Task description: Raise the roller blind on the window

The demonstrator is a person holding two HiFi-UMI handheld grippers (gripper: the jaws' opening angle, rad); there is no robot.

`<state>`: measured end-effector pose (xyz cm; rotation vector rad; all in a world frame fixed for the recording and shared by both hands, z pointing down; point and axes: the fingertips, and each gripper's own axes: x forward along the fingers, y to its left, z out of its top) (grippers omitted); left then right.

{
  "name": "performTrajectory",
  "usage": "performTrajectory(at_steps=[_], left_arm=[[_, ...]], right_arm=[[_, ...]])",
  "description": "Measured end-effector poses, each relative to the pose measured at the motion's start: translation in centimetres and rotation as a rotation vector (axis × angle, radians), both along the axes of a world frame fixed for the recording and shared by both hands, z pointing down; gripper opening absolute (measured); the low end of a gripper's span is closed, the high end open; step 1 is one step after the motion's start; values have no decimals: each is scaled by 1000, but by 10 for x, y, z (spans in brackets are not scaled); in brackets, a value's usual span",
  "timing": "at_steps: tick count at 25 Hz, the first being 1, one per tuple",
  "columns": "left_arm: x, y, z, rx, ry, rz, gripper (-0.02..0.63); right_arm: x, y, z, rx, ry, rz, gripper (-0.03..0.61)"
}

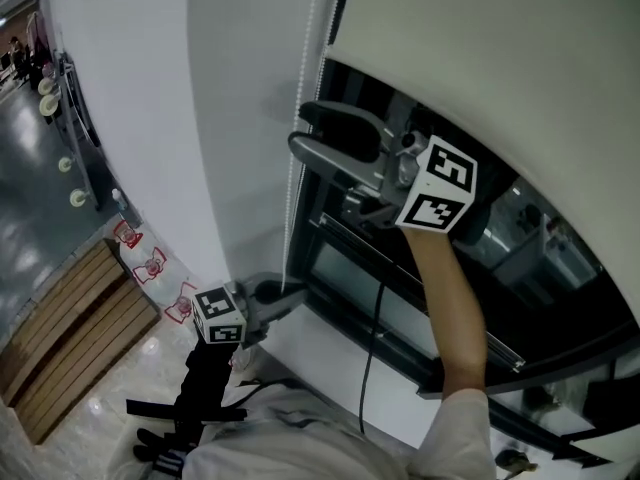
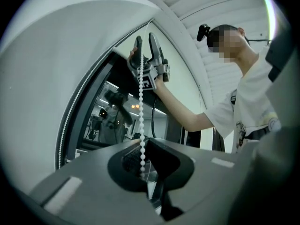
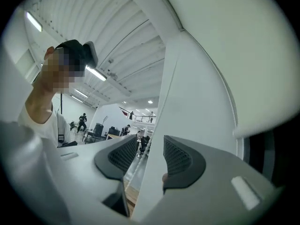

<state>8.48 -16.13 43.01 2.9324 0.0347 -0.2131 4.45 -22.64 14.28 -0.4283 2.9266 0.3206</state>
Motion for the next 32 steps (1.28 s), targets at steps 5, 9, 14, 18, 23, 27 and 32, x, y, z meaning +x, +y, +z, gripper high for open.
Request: performTrajectory(at_steps=[5,9,14,18,23,27,32], left_arm=[[0,0,1,-3,-4,-4,-2],[-1,-4,0,6,-6,-4,-2],[-3,-4,0,11,-9,-7,-2],[-3,-3,2,14,-12,-6,-2],[-2,-2,3,10,-7,-6,-2],[-5,-4,5,1,-8,-13,-2],[-5,-4,6,-22,-11,-23,-2]], right_arm=[[-7,1,-57,113,1,1,160],[-10,0,-89,168,-13,5,155],[-11,2,-109,201,-37,3,144],[-15,5,-113,221,-35,0,129],[-12,4,-116,225,-63,25,77],[-9,4,-119,199,-104,21,20],[-3,-4,-116,138,-125,63,17]])
